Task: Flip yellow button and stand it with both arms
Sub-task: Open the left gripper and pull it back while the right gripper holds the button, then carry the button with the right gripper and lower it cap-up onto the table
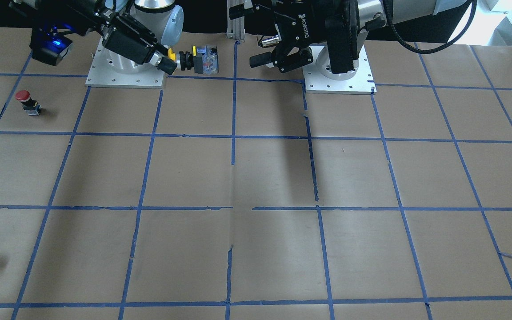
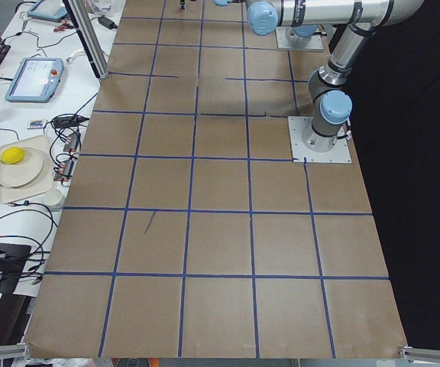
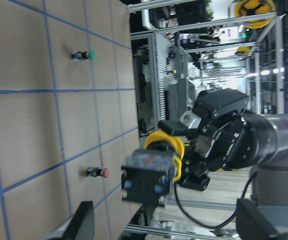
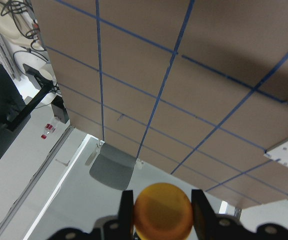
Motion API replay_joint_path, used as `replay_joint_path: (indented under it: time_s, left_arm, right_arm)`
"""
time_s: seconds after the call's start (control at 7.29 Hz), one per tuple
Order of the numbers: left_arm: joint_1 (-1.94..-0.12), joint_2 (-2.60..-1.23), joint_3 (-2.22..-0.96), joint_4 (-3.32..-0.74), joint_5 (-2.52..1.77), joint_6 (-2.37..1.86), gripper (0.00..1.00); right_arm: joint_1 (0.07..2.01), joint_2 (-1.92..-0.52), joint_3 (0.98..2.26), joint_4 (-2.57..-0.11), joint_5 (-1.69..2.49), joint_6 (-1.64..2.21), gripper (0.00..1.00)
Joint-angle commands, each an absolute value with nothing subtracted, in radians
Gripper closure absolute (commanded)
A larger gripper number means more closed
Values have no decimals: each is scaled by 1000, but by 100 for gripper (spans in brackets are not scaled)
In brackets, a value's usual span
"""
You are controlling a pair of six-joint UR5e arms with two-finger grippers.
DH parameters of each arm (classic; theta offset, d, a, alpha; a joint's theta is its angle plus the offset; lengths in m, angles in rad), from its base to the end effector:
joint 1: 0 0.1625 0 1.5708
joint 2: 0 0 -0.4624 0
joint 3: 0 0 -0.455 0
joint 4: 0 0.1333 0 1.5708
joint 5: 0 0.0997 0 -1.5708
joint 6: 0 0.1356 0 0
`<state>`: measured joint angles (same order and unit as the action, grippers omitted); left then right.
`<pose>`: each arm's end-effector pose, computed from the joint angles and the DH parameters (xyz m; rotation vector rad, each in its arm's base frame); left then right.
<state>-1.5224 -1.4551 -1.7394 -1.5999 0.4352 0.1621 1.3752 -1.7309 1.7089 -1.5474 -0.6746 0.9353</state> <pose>-0.2320 -0.5075 0.5326 -0.0615 -2.0039 0.0525 0.1412 -0.5181 0.5442 1.2201 1.9214 0.3970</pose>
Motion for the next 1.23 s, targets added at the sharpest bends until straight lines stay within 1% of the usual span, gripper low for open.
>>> replay_joint_path:
  time_s: [0.0, 0.14, 0.27, 0.55, 0.69, 0.82, 0.96, 1.1]
  left_arm:
    - [-1523, -1457, -1741, -1507, 671, 161, 0]
    - [-1525, -1457, -1743, -1493, 798, 163, 0]
    - [-1525, -1457, -1740, -1491, 909, 166, 0]
    - [-1526, -1476, -1691, -1489, 1169, 167, 0]
    - [-1526, -1498, -1642, -1497, 1315, 166, 0]
    - [-1538, -1514, -1602, -1544, 1441, 163, 0]
    - [-1540, -1520, -1592, -1593, 1569, 153, 0]
    - [-1540, -1523, -1598, -1598, 1589, 125, 0]
  right_arm:
    - [1295, -1682, 1709, -1545, -828, 666, 76]
    - [1283, -1658, 1709, -1554, -939, 505, 76]
    - [1282, -1649, 1710, -1555, -1048, 265, 76]
    - [1276, -1623, 1721, -1568, -1277, -150, 76]
    - [1243, -1608, 1744, -1674, -1295, -272, 76]
    - [1208, -1600, 1794, -1772, -1348, -458, 76]
    - [1166, -1600, 1859, -1893, -1365, -623, 78]
    - [1107, -1600, 1917, -1987, -1362, -794, 78]
